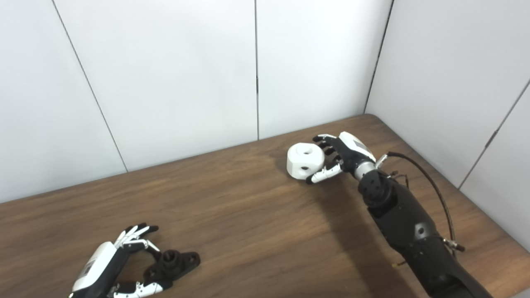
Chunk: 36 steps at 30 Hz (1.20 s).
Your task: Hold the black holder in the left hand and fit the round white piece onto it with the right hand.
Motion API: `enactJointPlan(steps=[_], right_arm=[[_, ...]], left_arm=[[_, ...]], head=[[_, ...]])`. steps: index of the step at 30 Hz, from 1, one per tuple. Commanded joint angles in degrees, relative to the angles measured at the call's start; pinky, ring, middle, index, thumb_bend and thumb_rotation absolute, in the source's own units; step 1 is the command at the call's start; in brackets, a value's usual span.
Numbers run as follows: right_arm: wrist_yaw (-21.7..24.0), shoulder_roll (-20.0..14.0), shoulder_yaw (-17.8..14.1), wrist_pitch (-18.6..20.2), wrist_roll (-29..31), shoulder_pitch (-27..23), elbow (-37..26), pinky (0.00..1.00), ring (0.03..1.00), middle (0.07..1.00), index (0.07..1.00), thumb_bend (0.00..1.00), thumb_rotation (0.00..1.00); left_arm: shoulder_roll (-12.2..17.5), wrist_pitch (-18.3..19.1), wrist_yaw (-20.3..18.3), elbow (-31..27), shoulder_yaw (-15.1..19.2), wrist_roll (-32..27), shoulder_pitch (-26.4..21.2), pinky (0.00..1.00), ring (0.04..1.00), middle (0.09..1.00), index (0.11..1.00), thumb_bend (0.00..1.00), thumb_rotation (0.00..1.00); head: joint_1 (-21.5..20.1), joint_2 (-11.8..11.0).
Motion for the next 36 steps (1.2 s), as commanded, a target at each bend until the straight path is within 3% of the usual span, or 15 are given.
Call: enactJointPlan(steps=[1,10,18,23,24,25,27,31,36], right_arm=[[0.29,0.58,0.84,-0.60,-0.13,-1.55,-0.66,0.65,0.788,0.832,0.839,0.84,0.23],[0.60,1.69,2.58,1.09,-1.72,-2.10,-0.08,0.63,0.799,0.861,0.803,0.84,0.23],[2.21,1.52,4.97,2.34,-2.78,-2.81,0.32,0.72,0.845,0.884,0.789,0.85,0.24],[1.39,2.15,5.64,2.72,-3.60,-2.82,0.52,0.73,0.862,0.878,0.707,0.84,0.23],[0.19,2.60,5.58,2.22,-3.99,-2.82,1.08,0.73,0.860,0.871,0.669,0.83,0.21],[-0.67,2.92,5.54,1.86,-4.28,-2.82,1.47,0.73,0.848,0.853,0.564,0.65,0.17],[-3.00,3.61,5.51,0.87,-5.10,-2.73,2.28,0.72,0.831,0.833,0.508,0.56,0.15],[-8.01,5.06,5.41,-1.48,-6.23,-2.40,3.78,0.68,0.786,0.780,0.484,0.52,0.13],[-9.78,5.90,5.58,-2.72,-6.73,-2.43,4.97,0.65,0.759,0.758,0.482,0.52,0.13]], left_arm=[[0.84,3.83,-6.45,1.77,-2.54,0.59,5.15,1.00,0.977,0.900,0.486,0.52,0.04],[0.61,4.41,-6.57,1.17,-2.41,0.88,5.55,1.00,0.976,0.902,0.486,0.52,0.04],[0.38,4.30,-6.32,1.76,-2.49,1.08,5.32,1.00,0.977,0.904,0.486,0.52,0.05],[0.25,4.43,-6.39,1.60,-2.51,1.10,5.33,1.00,0.978,0.903,0.486,0.52,0.04],[0.28,4.97,-6.67,1.25,-2.61,1.29,5.37,1.00,0.978,0.904,0.486,0.52,0.05],[0.31,5.35,-6.86,1.01,-2.67,1.44,5.39,1.00,0.980,0.907,0.486,0.52,0.05],[0.36,5.83,-7.08,0.64,-2.75,1.55,5.50,1.00,0.980,0.909,0.486,0.52,0.05],[0.37,4.79,-6.25,1.29,-2.76,1.89,5.46,1.00,0.974,0.908,0.486,0.52,0.05],[0.24,3.99,-5.91,1.96,-2.59,1.81,5.41,1.00,0.973,0.903,0.486,0.52,0.05]], head=[[0.07,0.21],[1.05,0.95],[1.44,1.43],[2.04,1.87],[2.04,1.87],[2.04,1.87],[2.48,2.09],[2.56,2.28],[2.97,2.60]])
